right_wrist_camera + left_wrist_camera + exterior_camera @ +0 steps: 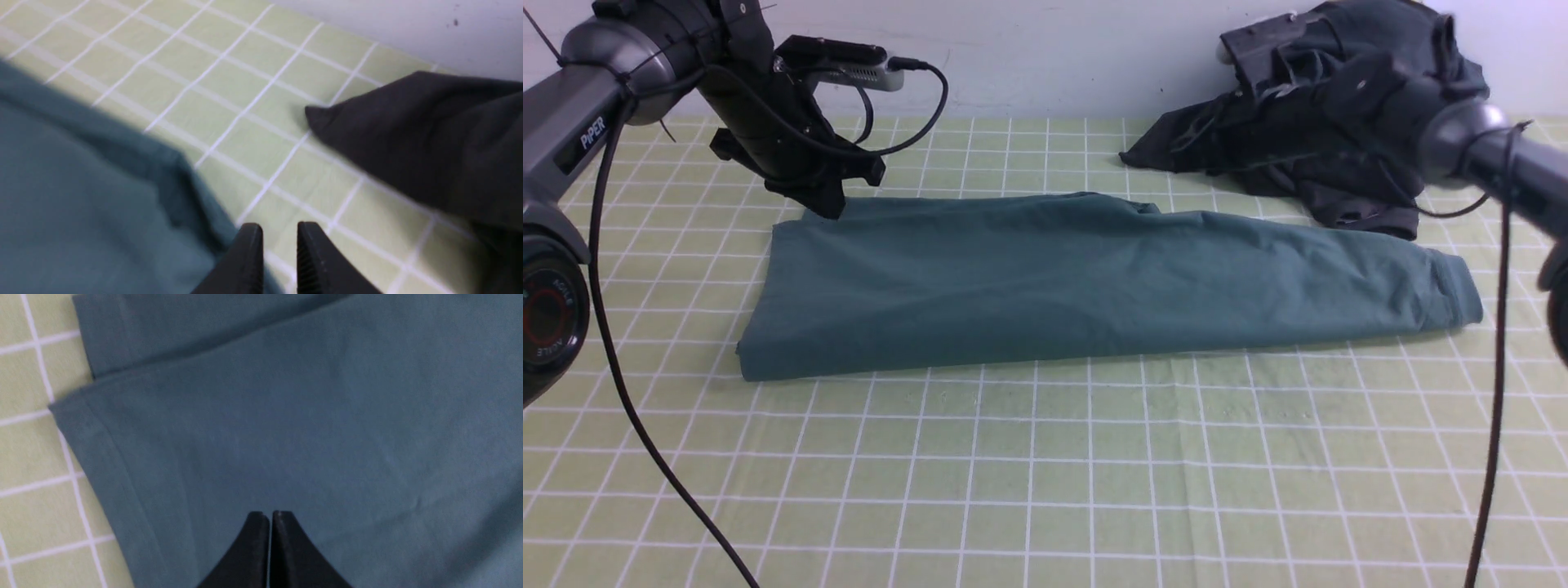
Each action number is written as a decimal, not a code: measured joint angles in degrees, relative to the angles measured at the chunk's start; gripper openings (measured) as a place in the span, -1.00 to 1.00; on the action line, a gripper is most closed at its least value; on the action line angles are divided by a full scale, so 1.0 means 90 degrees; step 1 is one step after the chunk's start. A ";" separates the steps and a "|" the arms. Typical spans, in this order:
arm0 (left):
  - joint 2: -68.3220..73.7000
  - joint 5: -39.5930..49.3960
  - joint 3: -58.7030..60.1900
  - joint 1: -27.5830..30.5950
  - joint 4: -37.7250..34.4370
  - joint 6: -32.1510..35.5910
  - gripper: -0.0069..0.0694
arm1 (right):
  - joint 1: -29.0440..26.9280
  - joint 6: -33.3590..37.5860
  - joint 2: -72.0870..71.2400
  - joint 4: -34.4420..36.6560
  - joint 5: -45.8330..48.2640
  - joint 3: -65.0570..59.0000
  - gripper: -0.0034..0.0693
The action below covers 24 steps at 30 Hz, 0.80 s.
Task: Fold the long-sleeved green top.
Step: Use the right arm to clamp the right edge of the fabric
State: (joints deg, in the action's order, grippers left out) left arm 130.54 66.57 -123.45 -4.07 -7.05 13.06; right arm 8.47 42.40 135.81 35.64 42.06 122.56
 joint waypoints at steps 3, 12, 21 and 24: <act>-0.0029 0.0404 0.0017 0.0000 0.0012 0.0168 -0.83 | -0.0373 -0.1907 -0.0859 -0.1751 0.1799 0.0007 -0.53; -0.1571 0.0436 0.1279 -0.0014 -0.0733 0.0590 -0.83 | -0.0858 -0.4711 -0.1228 -0.4199 0.3167 -0.0752 0.18; -0.4253 0.0344 0.3711 -0.0014 -0.0760 0.1044 -0.83 | -0.1601 -0.5273 -0.1117 -0.4121 0.2487 -0.2111 0.52; -0.5154 0.0052 0.4559 -0.0014 -0.0760 0.1049 -0.83 | -0.1834 -0.5232 -0.0962 -0.3644 0.2140 -0.2167 0.53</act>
State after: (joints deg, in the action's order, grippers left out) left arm 84.16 67.04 -82.43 -4.20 -13.89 22.51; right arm -8.03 -4.69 127.15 2.85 61.32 103.06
